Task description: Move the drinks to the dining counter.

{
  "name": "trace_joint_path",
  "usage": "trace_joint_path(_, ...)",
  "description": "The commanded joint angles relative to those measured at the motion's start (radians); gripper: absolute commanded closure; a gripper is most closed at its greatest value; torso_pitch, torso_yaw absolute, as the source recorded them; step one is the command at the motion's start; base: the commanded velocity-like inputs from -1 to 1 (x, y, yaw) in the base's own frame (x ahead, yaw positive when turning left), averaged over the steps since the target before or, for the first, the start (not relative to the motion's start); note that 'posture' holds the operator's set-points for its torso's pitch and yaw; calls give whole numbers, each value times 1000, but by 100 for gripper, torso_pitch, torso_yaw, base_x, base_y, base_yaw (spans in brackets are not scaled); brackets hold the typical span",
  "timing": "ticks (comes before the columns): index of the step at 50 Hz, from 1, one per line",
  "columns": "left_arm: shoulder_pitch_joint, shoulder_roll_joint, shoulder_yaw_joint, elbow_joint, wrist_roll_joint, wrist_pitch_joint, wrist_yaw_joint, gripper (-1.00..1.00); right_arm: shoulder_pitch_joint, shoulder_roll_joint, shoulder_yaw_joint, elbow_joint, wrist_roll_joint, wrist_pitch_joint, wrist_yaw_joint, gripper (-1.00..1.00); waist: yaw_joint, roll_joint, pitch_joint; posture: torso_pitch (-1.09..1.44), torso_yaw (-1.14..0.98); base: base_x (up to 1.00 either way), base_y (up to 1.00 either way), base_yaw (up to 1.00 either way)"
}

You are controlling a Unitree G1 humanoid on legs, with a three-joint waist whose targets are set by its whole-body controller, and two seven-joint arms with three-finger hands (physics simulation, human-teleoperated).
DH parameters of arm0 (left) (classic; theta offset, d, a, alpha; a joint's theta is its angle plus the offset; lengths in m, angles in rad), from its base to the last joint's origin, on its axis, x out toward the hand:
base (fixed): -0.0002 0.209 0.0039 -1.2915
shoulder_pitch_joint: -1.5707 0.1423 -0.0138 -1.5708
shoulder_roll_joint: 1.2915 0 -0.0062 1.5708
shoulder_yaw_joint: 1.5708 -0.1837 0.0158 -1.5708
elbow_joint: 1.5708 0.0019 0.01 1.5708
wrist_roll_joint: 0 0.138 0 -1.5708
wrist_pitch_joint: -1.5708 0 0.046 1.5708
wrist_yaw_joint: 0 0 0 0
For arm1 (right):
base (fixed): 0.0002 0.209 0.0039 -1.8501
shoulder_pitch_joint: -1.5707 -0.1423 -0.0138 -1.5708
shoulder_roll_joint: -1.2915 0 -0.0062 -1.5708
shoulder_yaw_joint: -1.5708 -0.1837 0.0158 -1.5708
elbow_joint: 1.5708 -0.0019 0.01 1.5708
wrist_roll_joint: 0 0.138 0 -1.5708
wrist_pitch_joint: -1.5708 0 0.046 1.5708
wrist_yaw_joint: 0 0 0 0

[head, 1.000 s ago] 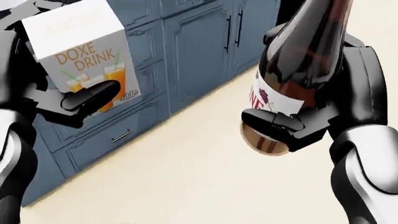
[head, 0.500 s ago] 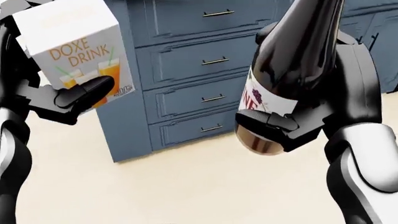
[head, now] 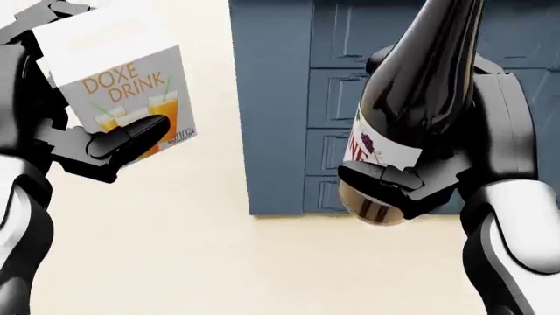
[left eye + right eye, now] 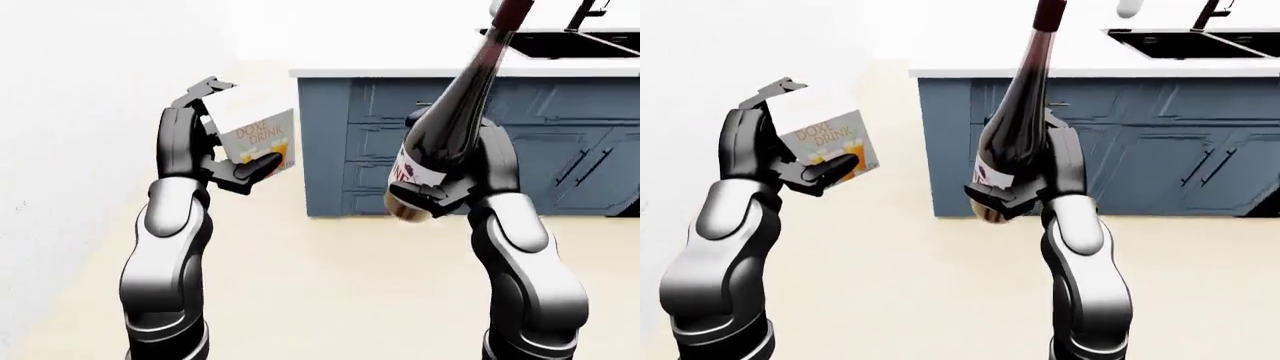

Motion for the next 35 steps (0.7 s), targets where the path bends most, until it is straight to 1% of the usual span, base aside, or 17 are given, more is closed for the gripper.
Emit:
trace_joint_path(1, -30, 10, 15, -30, 5, -33, 6, 100, -41, -2, -3, -55, 6, -68, -3, 100, 5, 4, -25, 0, 0, 0, 0, 100)
trace_joint_path(6, -35, 12, 14, -29, 5, -31, 5, 100, -43, -3, -7, -53, 9, -67, -4, 100, -12, 58, -8, 0, 0, 0, 0, 95)
trace_joint_path(8, -36, 12, 13, -31, 6, -28, 6, 100, -43, -5, -9, -51, 10, -67, -4, 100, -12, 86, -15, 0, 0, 0, 0, 71)
trace_joint_path(10, -39, 11, 11, -32, 7, -24, 6, 100, -45, -7, -9, -51, 10, -63, -4, 100, -12, 129, -23, 0, 0, 0, 0, 71)
trace_joint_path(11, -40, 11, 10, -32, 8, -24, 6, 100, -45, -7, -12, -48, 12, -66, -4, 100, -13, 158, -52, 0, 0, 0, 0, 71)
trace_joint_path(12, -39, 10, 10, -28, 9, -28, 5, 100, -44, -9, -12, -46, 11, -65, -4, 100, -11, 132, -23, 0, 0, 0, 0, 56)
trace_joint_path(13, -39, 10, 10, -27, 10, -30, 5, 100, -44, -10, -12, -44, 12, -64, -3, 100, -31, 137, -1, 0, 0, 0, 0, 0)
trace_joint_path(14, -38, 10, 10, -30, 10, -27, 4, 100, -44, -10, -10, -43, 11, -64, -3, 100, -20, 128, -6, 0, 0, 0, 0, 0)
trace_joint_path(15, -39, 10, 10, -33, 11, -24, 4, 100, -44, -11, -10, -45, 10, -60, -3, 100, -30, 118, -11, 0, 0, 0, 0, 0)
trace_joint_path(17, -38, 10, 10, -42, 11, -16, 3, 100, -45, -10, -10, -49, 10, -52, -4, 100, -35, 103, 1, 0, 0, 0, 0, 0)
trace_joint_path(18, -39, 10, 10, -43, 11, -15, 2, 100, -45, -9, -11, -51, 12, -49, -4, 100, -35, 98, -10, 0, 0, 0, -15, 0)
trace_joint_path(19, -40, 10, 10, -44, 12, -14, 2, 100, -46, -8, -14, -51, 15, -49, -5, 100, -32, 98, -16, 0, 0, 0, -50, 0)
trace_joint_path(20, -41, 10, 11, -43, 12, -14, 2, 100, -45, -8, -15, -47, 16, -53, -5, 100, -31, 121, -20, 0, 0, 0, -59, 0)
trace_joint_path(21, -42, 10, 11, -43, 11, -13, 1, 100, -45, -8, -15, -47, 16, -54, -6, 100, -29, 130, -24, 0, 0, 0, -85, 0)
trace_joint_path(23, -43, 10, 11, -44, 11, -12, 2, 100, -41, -8, -18, -47, 19, -57, -7, 100, -26, 138, -25, 0, 0, 0, -96, 0)
trace_joint_path(30, -41, 9, 13, -45, 10, -13, 2, 100, -36, -11, -22, -55, 27, -55, -13, 100, -12, 115, -20, 0, 0, 0, -100, 0)
trace_joint_path(35, -45, 11, 14, -41, 8, -14, 3, 100, -40, -14, -26, -64, 33, -46, -16, 100, -2, 84, -16, 0, 0, 0, -100, 0)
